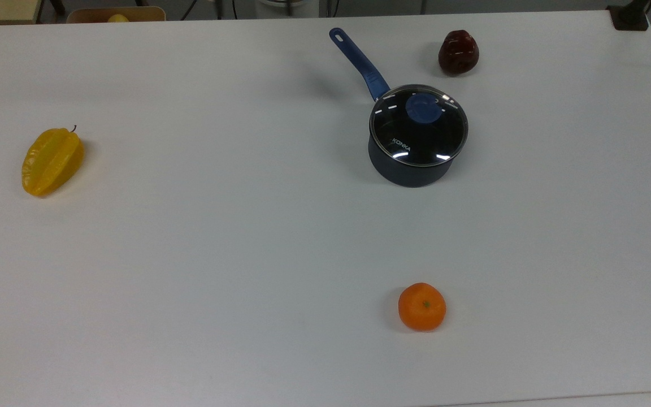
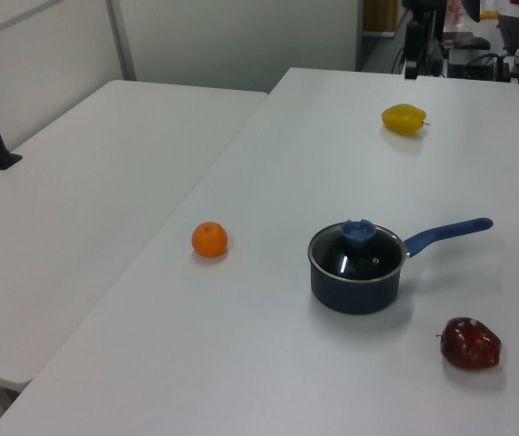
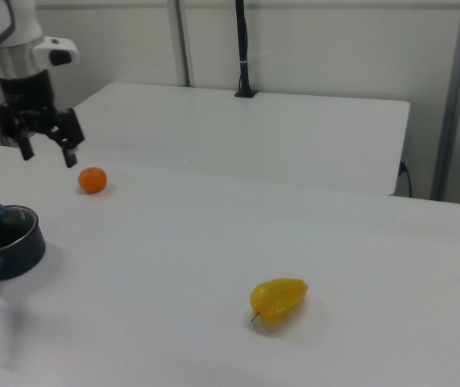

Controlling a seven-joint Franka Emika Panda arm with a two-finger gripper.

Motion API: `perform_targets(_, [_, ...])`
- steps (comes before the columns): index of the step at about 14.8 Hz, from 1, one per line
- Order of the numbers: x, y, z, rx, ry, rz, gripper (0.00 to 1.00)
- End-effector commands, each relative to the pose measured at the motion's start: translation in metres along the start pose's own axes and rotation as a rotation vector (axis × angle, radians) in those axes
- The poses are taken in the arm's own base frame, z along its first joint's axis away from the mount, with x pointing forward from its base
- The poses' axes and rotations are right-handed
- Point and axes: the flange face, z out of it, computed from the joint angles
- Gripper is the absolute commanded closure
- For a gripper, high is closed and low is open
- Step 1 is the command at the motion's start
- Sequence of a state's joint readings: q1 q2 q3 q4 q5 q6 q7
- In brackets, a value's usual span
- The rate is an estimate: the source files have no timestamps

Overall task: Open lid
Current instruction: 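Move the gripper down over the saucepan to the blue lid knob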

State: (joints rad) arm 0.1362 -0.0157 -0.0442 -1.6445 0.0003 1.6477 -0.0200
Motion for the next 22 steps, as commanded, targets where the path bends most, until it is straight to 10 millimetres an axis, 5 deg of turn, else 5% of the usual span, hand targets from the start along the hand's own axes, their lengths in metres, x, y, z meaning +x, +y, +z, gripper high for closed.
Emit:
perform_targets(1, [0.000, -0.074, 0.021, 0.015, 0.010, -0.140, 0.00])
perform_targets(8, [-0.002, -0.196, 0.095, 0.031, 0.050, -0.347, 0.00])
perform_targets(16, [0.017, -0.228, 0.165, 0.029, 0.070, -0.390, 0.00])
perform_targets(22, [0.016, -0.243, 0.183, 0.025, 0.055, -0.411, 0.04])
